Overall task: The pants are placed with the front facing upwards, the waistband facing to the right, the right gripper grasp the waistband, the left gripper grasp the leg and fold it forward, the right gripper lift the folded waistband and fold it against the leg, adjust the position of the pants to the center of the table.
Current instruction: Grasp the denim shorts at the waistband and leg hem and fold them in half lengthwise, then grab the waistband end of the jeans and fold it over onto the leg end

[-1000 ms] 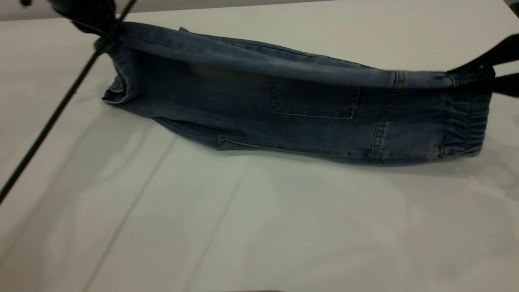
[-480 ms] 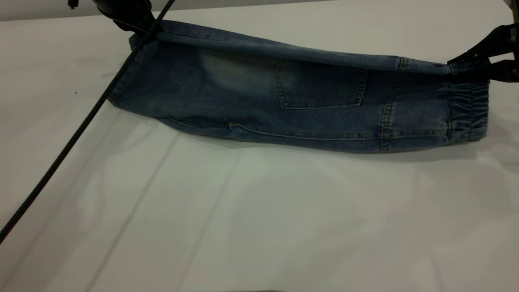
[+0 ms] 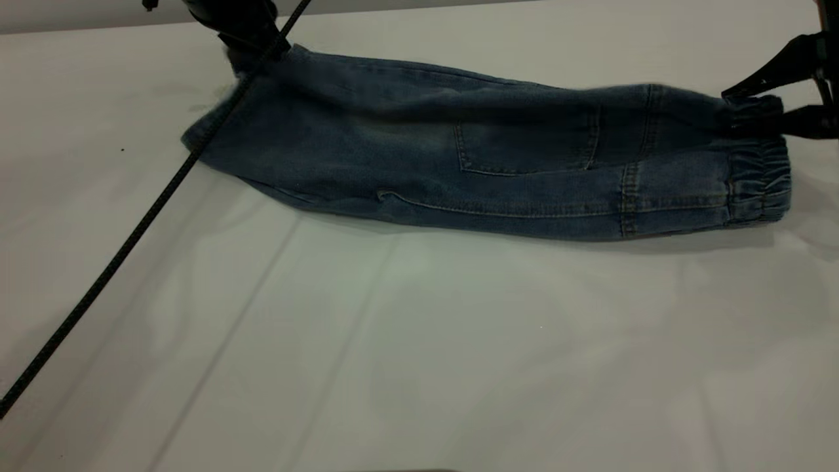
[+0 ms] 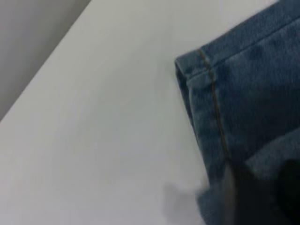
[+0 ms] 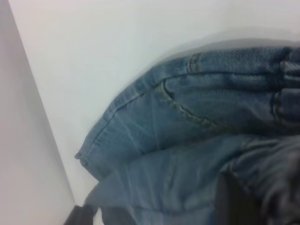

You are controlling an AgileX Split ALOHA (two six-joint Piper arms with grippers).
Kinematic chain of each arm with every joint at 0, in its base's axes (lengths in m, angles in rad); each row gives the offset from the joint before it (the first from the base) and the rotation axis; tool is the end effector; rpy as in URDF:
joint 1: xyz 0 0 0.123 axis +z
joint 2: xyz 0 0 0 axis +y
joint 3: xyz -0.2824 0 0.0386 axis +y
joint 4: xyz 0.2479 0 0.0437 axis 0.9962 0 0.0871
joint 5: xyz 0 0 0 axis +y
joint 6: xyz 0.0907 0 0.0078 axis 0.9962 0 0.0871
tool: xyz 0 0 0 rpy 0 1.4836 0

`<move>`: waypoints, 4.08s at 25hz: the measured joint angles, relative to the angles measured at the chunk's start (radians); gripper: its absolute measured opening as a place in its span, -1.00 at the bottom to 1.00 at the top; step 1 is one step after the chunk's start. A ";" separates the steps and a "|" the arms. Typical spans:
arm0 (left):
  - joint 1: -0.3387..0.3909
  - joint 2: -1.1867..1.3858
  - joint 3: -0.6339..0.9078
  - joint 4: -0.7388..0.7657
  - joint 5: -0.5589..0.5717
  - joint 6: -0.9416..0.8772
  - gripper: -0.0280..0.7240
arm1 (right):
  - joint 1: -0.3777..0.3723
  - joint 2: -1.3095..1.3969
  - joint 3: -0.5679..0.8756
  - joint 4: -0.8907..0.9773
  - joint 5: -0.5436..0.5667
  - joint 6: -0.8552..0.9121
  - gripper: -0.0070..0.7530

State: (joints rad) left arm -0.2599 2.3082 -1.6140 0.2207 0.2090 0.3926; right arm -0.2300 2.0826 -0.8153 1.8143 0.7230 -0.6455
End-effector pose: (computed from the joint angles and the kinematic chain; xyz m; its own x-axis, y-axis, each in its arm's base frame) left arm 0.4838 -0.1243 0.1151 -0.4454 0.7094 -0.5462 0.5864 0.6921 0.4208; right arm 0.3319 -0.0176 0.0693 -0.4260 0.8457 0.3213 0.7042 0.0869 0.7047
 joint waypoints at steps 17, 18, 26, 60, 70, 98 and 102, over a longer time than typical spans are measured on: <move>-0.019 -0.075 0.000 0.003 0.043 -0.171 0.29 | 0.000 0.000 -0.001 -0.140 0.384 -0.215 0.34; -0.019 -0.077 0.000 0.003 0.047 -0.172 0.29 | 0.001 0.000 -0.001 -0.184 0.378 -0.196 0.34; -0.020 -0.079 0.000 0.003 0.064 -0.181 0.30 | 0.038 0.000 0.012 -0.410 0.157 -0.079 0.39; -0.292 0.015 0.000 -0.170 0.137 -0.168 0.17 | 0.052 -0.009 -0.110 -0.019 0.092 -0.470 -0.83; -0.429 0.085 0.000 -0.249 0.088 -0.167 0.17 | 0.054 -0.089 -0.238 -0.089 0.262 -0.486 -0.83; -0.177 -0.071 0.144 -0.081 0.259 -0.139 0.17 | 0.220 -0.099 -0.344 -0.174 0.359 -0.602 -0.83; -0.177 -0.046 0.193 -0.109 0.225 -0.139 0.17 | 0.300 -0.099 -0.414 -0.175 0.345 -0.607 -0.83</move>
State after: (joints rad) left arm -0.4368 2.2624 -1.4207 0.1113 0.4340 0.2537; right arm 0.0700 1.9839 -1.2290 1.6393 1.0681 -1.2525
